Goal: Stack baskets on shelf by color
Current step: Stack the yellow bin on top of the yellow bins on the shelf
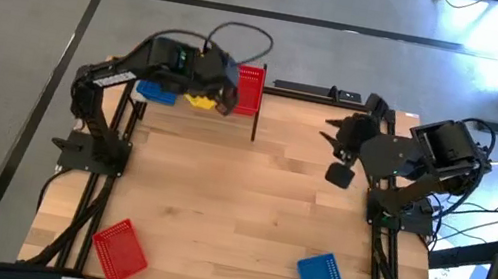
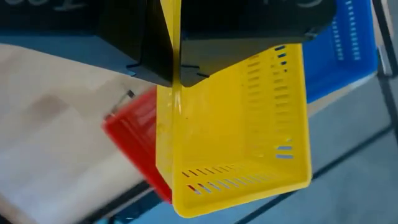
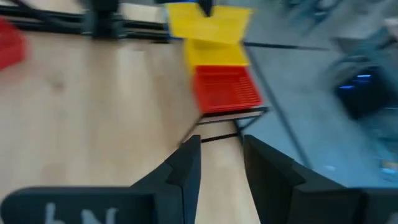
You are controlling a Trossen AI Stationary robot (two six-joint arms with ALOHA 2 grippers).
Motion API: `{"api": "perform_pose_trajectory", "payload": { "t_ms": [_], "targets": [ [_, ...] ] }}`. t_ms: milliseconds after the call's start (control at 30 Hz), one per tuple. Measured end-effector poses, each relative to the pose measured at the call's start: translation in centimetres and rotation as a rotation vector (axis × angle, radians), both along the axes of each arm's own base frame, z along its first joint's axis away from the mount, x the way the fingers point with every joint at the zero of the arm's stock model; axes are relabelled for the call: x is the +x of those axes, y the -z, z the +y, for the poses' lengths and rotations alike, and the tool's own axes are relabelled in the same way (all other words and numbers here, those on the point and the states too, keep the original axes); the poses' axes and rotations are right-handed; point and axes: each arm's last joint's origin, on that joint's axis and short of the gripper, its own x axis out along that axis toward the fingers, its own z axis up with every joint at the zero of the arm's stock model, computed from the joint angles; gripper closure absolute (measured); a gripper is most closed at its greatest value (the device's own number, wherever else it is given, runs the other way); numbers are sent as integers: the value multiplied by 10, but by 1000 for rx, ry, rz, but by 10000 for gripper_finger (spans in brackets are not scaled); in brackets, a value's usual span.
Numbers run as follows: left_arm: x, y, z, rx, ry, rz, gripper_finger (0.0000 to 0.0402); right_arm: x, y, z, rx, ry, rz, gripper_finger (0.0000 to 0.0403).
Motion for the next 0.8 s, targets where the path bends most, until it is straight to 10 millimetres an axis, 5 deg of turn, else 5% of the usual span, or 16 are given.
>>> {"api": "perform_pose_trajectory", "payload": {
  "t_ms": [300, 800],
  "targets": [
    [-8, 2, 48, -62, -166, -76, 401, 20, 10, 4, -111, 47, 42, 286],
    [15, 33, 78, -137, -225, -2, 401, 30, 16, 8, -131, 58, 63, 286]
  ]
}}
